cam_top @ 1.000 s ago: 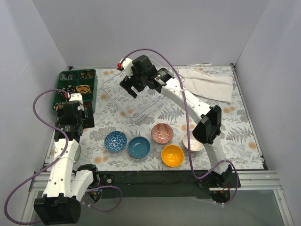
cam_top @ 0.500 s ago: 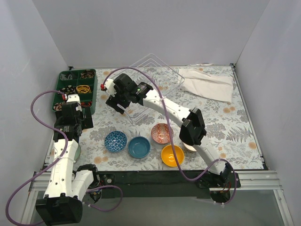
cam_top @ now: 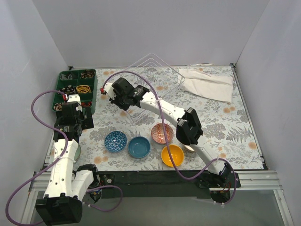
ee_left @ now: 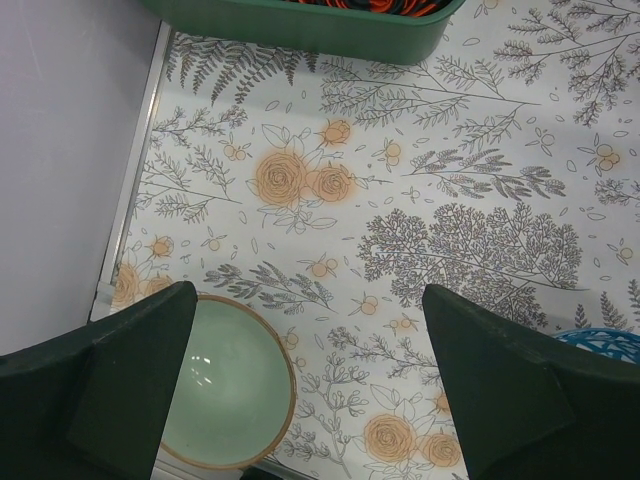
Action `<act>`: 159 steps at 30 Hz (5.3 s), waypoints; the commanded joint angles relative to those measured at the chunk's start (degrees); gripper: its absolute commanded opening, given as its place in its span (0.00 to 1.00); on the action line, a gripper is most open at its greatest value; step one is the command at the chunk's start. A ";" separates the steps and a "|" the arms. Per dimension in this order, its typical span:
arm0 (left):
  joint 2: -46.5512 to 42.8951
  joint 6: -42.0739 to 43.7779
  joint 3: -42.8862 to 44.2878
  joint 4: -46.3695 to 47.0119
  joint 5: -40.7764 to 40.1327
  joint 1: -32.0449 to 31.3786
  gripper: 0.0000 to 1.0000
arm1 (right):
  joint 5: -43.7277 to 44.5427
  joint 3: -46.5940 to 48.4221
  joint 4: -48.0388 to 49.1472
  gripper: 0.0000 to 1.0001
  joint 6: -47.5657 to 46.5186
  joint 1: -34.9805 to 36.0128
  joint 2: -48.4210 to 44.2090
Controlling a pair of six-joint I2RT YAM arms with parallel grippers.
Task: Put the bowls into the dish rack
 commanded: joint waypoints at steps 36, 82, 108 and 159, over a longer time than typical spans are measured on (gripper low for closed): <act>0.77 13.45 -2.68 4.67 18.82 0.34 0.98 | -4.41 -49.22 1.58 0.01 -34.69 -16.72 -33.78; 26.26 4.06 42.31 -6.62 9.46 0.26 0.98 | -10.13 -59.15 -15.12 0.86 -27.85 -13.22 -72.10; 7.36 20.31 18.77 -10.01 -7.52 0.35 0.98 | -2.97 -79.45 -2.55 0.61 7.39 19.58 -66.30; 5.96 13.19 21.14 -16.51 -3.31 0.34 0.98 | -2.12 -59.06 5.53 0.62 -14.66 24.06 -41.43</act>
